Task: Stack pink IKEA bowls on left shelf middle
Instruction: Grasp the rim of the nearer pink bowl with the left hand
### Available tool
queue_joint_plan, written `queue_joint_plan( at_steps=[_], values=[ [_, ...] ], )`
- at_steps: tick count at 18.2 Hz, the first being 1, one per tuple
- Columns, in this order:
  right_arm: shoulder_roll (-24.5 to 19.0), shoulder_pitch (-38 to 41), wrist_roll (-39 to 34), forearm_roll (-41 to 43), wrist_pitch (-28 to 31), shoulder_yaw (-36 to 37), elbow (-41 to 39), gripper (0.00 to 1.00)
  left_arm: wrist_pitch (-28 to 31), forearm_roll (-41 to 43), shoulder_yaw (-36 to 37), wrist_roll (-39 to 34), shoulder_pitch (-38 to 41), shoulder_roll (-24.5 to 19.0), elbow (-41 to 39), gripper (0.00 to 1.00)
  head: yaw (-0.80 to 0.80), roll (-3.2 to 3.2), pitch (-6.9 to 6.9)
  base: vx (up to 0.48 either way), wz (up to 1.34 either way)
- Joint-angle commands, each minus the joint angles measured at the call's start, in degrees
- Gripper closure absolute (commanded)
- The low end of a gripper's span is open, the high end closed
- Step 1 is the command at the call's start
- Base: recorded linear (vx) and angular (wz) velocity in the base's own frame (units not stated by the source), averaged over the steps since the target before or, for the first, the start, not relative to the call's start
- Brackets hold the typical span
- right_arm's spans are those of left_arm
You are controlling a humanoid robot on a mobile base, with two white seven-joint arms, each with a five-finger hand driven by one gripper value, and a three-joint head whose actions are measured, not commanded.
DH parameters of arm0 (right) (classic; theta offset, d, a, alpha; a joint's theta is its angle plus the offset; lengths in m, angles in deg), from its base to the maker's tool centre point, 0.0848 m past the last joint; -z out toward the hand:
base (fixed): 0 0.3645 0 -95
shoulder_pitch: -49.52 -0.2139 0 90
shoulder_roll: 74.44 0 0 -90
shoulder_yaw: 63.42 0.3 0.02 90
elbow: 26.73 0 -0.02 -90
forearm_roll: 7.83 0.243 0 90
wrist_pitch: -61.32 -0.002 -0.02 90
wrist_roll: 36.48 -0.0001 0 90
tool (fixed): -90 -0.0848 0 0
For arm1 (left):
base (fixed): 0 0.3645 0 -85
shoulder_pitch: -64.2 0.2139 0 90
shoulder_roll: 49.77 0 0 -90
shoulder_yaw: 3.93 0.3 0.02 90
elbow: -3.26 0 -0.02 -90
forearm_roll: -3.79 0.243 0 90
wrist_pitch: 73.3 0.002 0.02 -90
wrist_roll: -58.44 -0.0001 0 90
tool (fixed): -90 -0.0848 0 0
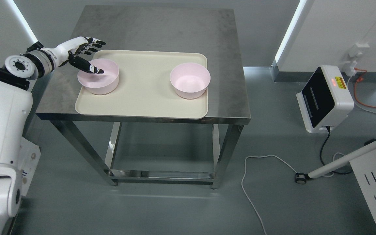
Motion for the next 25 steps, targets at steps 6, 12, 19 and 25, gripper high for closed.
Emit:
queue_joint_plan(
  at_steps=[6, 12, 19, 25],
  values=[
    [1.0, 1.7, 0.0, 0.4, 0.1, 0.6, -1.9, 0.0, -3.2, -0.1, -1.7, -0.2, 1.0, 0.6, 0.6, 0.31, 0.0, 0.0, 0.0, 0.0, 0.0],
    [1.0, 1.7, 0.0, 0.4, 0.2, 0.6, -1.9, 0.0, -7.4, -0.1, -5.1, -0.1, 1.1, -1.1, 0.6, 0.49, 0.0, 0.0, 0.0, 0.0, 0.0],
    [1.0, 1.7, 0.0, 0.4, 0.1, 0.6, -1.9, 0.0, -9.9, 0.0, -1.7, 0.1, 2.8, -3.7, 0.5, 0.5, 0.0, 0.0, 0.0, 0.0, 0.0],
    [1.0, 1.7, 0.0, 0.4, 0.1, 0.6, -1.9, 0.0, -10.2, 0.0, 0.2, 0.1, 2.8, -2.6, 0.3, 0.51, 0.0, 0.0, 0.0, 0.0, 0.0]
  ],
)
